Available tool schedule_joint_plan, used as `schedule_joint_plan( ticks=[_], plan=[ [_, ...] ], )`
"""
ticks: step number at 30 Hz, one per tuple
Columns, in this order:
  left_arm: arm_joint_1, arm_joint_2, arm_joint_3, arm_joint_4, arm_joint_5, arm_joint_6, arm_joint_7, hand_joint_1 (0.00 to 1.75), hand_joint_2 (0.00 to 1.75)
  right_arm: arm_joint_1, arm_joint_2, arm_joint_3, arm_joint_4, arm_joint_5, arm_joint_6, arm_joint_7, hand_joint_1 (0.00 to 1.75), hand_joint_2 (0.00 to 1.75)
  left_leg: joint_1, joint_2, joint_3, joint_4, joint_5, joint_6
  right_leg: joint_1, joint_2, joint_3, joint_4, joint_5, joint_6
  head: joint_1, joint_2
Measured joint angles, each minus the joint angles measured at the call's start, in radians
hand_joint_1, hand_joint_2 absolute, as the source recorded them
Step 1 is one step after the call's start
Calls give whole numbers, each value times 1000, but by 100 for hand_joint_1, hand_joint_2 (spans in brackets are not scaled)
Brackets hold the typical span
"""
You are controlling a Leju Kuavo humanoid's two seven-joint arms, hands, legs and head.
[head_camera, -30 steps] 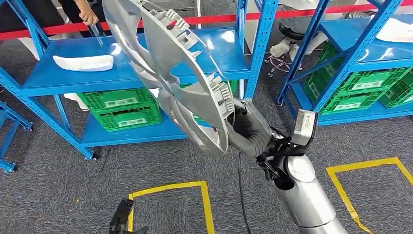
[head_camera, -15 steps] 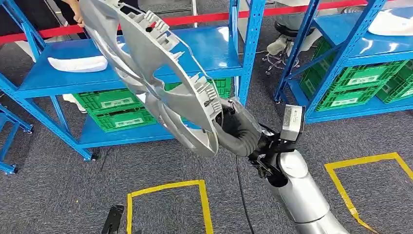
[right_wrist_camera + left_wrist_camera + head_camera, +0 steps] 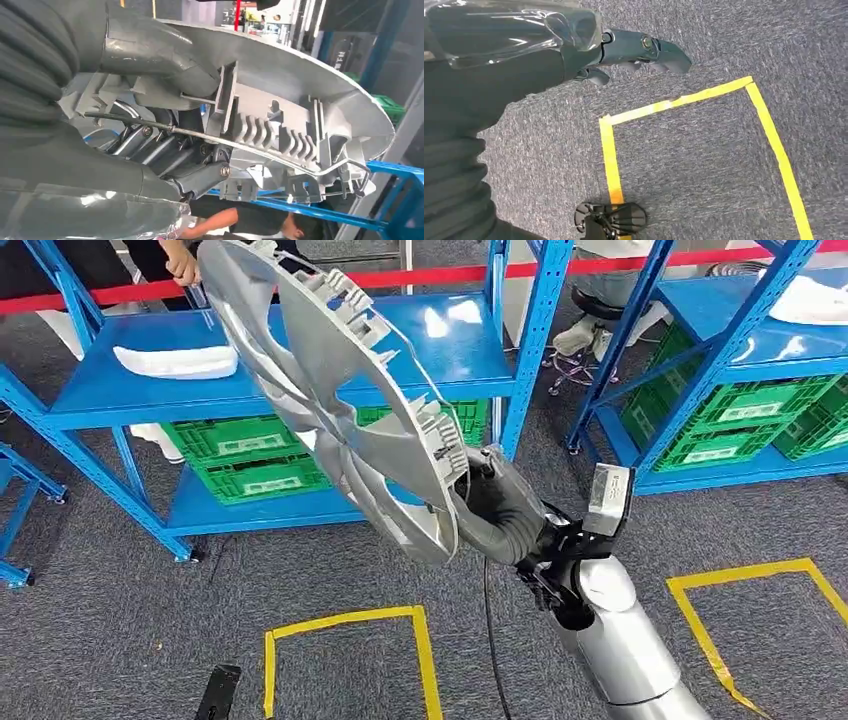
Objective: Take the parts from the cabinet and place them on the table.
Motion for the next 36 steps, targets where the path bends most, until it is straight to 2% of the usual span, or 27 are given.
schedule_joint_plan(
  ticks=[1, 4, 5, 6, 7, 9, 10, 11, 12, 14, 15, 16, 19, 20, 21, 22, 24, 25, 26, 27, 28, 29, 30, 31, 32, 35, 36],
  plan=[
    [0, 0, 0, -1, -1, 0, 0, 0, 175, -1, 1, -1, 0, 0, 0, 0, 175, 175, -9, 0, -9, 9, -5, -7, 5, 1, 6, -6, -2, -14, -1, 0],
    [5, 3, 1, -5, -1, 0, 0, 0, 175, -3, 2, -3, 0, 0, 0, -1, 175, 175, -3, 1, -12, 8, 0, -18, 10, 3, -1, -6, 5, -28, -2, 0],
    [5, 5, 1, -6, -2, 2, 0, 0, 175, -3, 3, -3, 0, 0, 0, -1, 175, 175, -4, 1, -13, 13, -2, -22, -4, 2, 1, -13, 10, -35, -1, 0],
    [7, 3, 0, -9, -3, 3, 3, 0, 175, -3, 5, -3, 0, 2, 0, -1, 175, 175, -2, 1, -23, 24, -16, -28, -6, 3, 3, -13, 10, -36, -2, 0],
    [8, 5, 2, -13, -4, 6, 4, 0, 175, -4, 8, -4, 0, 2, 0, -3, 175, 175, 0, 1, -40, 68, -49, -38, -8, 2, 3, -13, 12, -42, -8, 0],
    [9, 9, 11, -16, -6, 8, 10, 0, 175, -5, 13, -4, 2, 3, 0, -8, 175, 175, 11, 1, -109, 227, -126, -53, -7, 2, 1, -12, 13, -45, -8, 0],
    [12, 9, 14, -18, -10, 7, 13, 0, 175, -6, 14, -4, 5, 4, 0, -11, 175, 175, 15, 2, -140, 293, -148, -57, -7, 2, 0, -12, 13, -45, -8, 0],
    [15, 8, 16, -23, -14, 6, 16, 0, 175, -6, 15, -4, 7, 5, -1, -13, 175, 175, 17, 2, -151, 316, -146, -59, -7, 3, 0, -12, 13, -44, -8, 0],
    [18, 8, 19, -27, -17, 4, 18, 0, 175, -6, 15, -4, 10, 5, -3, -14, 175, 175, 20, 2, -137, 287, -120, -59, -7, 6, 1, -12, 13, -44, -8, 0],
    [20, 9, 24, -37, -30, -1, 18, 0, 175, -9, 18, -5, 10, 6, -5, -15, 175, 175, 24, -6, -59, 132, -41, -56, -7, 21, 2, -12, 14, -43, -8, 0],
    [20, 10, 26, -40, -37, -5, 19, 0, 175, -12, 22, -6, 10, 7, -6, -15, 175, 175, 25, -37, -10, 42, -5, -51, -8, 27, 2, -12, 15, -41, -8, 0],
    [18, 11, 27, -40, -44, -9, 20, 0, 175, -14, 25, -8, 10, 8, -9, -16, 175, 175, 28, -82, 9, 15, -24, -44, -8, 31, -4, -13, 19, -34, -6, 0],
    [16, 12, 32, -40, -67, -26, 27, 0, 175, -11, 30, -14, 5, 22, -13, -14, 175, 175, 15, -55, 9, 9, -23, -35, -19, 61, -18, -19, 34, -10, -13, 0],
    [11, 12, 37, -40, -70, -28, 27, 0, 175, -10, 30, -17, 3, 24, -13, -13, 175, 175, 13, -45, 14, -5, -15, -24, -16, 71, -16, -27, 39, 0, -14, 0],
    [4, 11, 40, -40, -71, -31, 27, 0, 175, -8, 29, -19, 2, 25, -13, -11, 175, 175, 23, -30, 23, -26, -3, -12, -18, 57, -26, -18, 34, -1, -11, 0],
    [-1, 6, 41, -40, -74, -34, 26, 0, 175, -10, 28, -21, 2, 25, -13, -10, 175, 175, 19, -20, 26, -32, 1, -7, -12, 33, -44, 14, 13, -6, -9, 0],
    [-4, 4, 43, -40, -76, -37, 26, 0, 175, -9, 28, -22, 2, 25, -13, -9, 175, 175, 13, 5, 24, -32, 2, -2, -12, 21, -118, 169, -54, -19, -8, 0],
    [-5, 3, 45, -40, -77, -39, 24, 0, 175, -7, 28, -22, 2, 25, -13, -8, 175, 175, 11, 17, 22, -31, 2, -1, -12, 18, -154, 247, -79, -19, -9, 0],
    [-6, 2, 46, -40, -78, -40, 22, 0, 175, -6, 27, -22, 2, 25, -13, -6, 175, 175, 8, 27, 21, -30, 2, -1, -12, 16, -172, 287, -86, -14, -9, 0],
    [-8, 0, 47, -39, -79, -43, 20, 0, 175, -3, 26, -24, 2, 26, -13, -3, 175, 175, 6, 36, 21, -29, 1, -1, -12, 13, -165, 277, -77, -8, -8, 0],
    [-10, -5, 48, -39, -79, -44, 18, 0, 175, -2, 25, -26, 2, 28, -13, 0, 175, 175, 5, 44, 21, -28, 1, -1, -12, 10, -135, 226, -55, -1, -8, 0],
    [-12, -8, 48, -39, -79, -46, 17, 0, 175, -2, 25, -28, 2, 29, -13, 2, 175, 175, 4, 54, 20, -24, -1, -2, -10, -2, -79, 123, -19, 5, -8, 0],
    [-13, -11, 48, -39, -79, -46, 17, 0, 175, -2, 25, -30, 1, 30, -13, 2, 175, 175, 3, 61, 20, -18, -4, -4, -4, -33, -27, 33, 5, 4, -8, 0],
    [-13, -14, 49, -38, -79, -47, 16, 0, 175, -3, 25, -31, -1, 31, -13, 2, 175, 175, -1, 70, 17, -9, -9, -9, 6, -90, 2, -24, 2, -13, -8, 0],
    [-13, -16, 49, -37, -79, -48, 15, 0, 175, -3, 26, -31, -4, 31, -13, 2, 175, 175, -8, 78, 12, -2, -15, -15, 7, -77, 6, -24, 10, -18, -12, 0],
    [-16, -18, 51, -35, -81, -48, 14, 0, 175, -1, 25, -33, -6, 32, -13, 1, 175, 175, -4, 109, 15, -1, -14, -24, 10, -41, -2, -25, 18, -31, -11, 0],
    [-19, -19, 51, -33, -82, -48, 12, 0, 175, -1, 26, -34, -6, 34, -13, 1, 175, 175, 1, 99, 8, 5, -24, -30, -4, -29, 0, -28, 24, -37, -11, 0]
  ],
)
